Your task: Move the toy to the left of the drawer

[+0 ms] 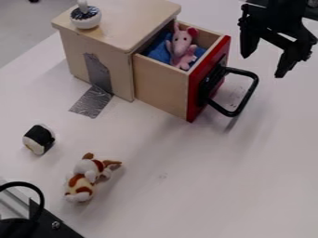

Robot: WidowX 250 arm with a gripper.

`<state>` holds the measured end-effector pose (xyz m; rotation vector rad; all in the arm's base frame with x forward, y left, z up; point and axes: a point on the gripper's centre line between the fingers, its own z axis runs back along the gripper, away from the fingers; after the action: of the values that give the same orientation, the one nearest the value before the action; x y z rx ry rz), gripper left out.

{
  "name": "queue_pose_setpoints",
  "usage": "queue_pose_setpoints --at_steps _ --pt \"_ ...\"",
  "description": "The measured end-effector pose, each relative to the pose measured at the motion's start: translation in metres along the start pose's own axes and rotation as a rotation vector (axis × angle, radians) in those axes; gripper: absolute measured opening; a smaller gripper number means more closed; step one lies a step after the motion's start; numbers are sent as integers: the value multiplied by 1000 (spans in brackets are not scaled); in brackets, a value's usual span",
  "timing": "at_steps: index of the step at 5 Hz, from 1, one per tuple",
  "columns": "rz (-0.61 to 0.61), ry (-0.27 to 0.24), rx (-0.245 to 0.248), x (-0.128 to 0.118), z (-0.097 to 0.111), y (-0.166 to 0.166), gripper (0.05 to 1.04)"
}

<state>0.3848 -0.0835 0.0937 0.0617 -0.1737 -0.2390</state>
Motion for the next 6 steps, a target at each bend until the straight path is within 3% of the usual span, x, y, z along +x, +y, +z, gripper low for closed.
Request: queue_pose_setpoints --at_steps 1,2,3,4,6 --pt "-3 49 -3 -7 -16 -2 1000" --pt "15 21 -62 2 -9 4 1000" --pt "112 -47 -92 16 28 38 1000" --pt "161 -56 -118 15 55 61 1000" --pt "262 -40 -73 -23 83 142 1000"
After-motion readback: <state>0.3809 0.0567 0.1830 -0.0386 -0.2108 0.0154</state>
